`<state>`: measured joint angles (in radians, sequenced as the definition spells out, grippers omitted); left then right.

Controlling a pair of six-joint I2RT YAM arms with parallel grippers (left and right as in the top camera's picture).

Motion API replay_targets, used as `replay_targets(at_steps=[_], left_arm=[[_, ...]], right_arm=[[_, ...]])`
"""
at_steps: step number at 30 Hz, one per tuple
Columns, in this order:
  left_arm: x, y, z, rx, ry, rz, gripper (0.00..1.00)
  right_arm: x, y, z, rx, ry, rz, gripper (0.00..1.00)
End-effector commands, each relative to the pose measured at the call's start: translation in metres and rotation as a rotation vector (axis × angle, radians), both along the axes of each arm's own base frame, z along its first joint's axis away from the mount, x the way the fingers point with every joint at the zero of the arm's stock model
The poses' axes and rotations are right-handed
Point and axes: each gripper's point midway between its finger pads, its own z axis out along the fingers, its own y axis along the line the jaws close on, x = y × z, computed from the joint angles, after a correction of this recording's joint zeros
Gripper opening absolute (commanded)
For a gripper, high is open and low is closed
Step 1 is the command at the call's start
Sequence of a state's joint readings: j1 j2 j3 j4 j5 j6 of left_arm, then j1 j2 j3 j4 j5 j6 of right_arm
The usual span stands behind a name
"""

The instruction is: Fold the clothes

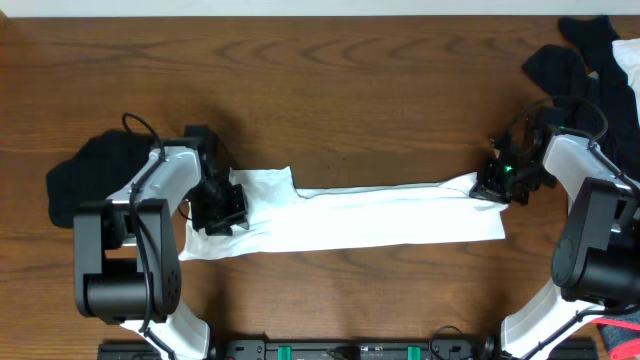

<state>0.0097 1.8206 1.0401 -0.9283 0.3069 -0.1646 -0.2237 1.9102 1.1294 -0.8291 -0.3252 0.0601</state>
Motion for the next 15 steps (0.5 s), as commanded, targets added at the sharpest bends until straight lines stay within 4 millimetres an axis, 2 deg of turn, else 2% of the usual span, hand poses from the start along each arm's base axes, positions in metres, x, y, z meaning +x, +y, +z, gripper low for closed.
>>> replay_targets(at_steps=[1, 7, 9, 12, 15], left_arm=[[0.022, 0.012, 0.02, 0.053, -0.063, -0.004, 0.37], [0.057, 0.013, 0.08, 0.056, -0.257, -0.004, 0.38], [0.067, 0.014, 0.094, 0.062, -0.331, -0.002, 0.45], [0.081, 0.019, 0.101, 0.093, -0.406, 0.0, 0.5], [0.089, 0.021, 0.093, 0.102, -0.41, 0.0, 0.53]], right_arm=[[-0.022, -0.016, -0.025, -0.114, 0.112, 0.005, 0.1], [-0.022, -0.016, -0.025, -0.114, 0.112, 0.005, 0.1], [-0.022, -0.016, -0.025, -0.114, 0.112, 0.005, 0.1], [-0.022, -0.016, -0.025, -0.114, 0.112, 0.005, 0.1], [-0.022, -0.015, -0.025, -0.113, 0.111, 0.005, 0.1]])
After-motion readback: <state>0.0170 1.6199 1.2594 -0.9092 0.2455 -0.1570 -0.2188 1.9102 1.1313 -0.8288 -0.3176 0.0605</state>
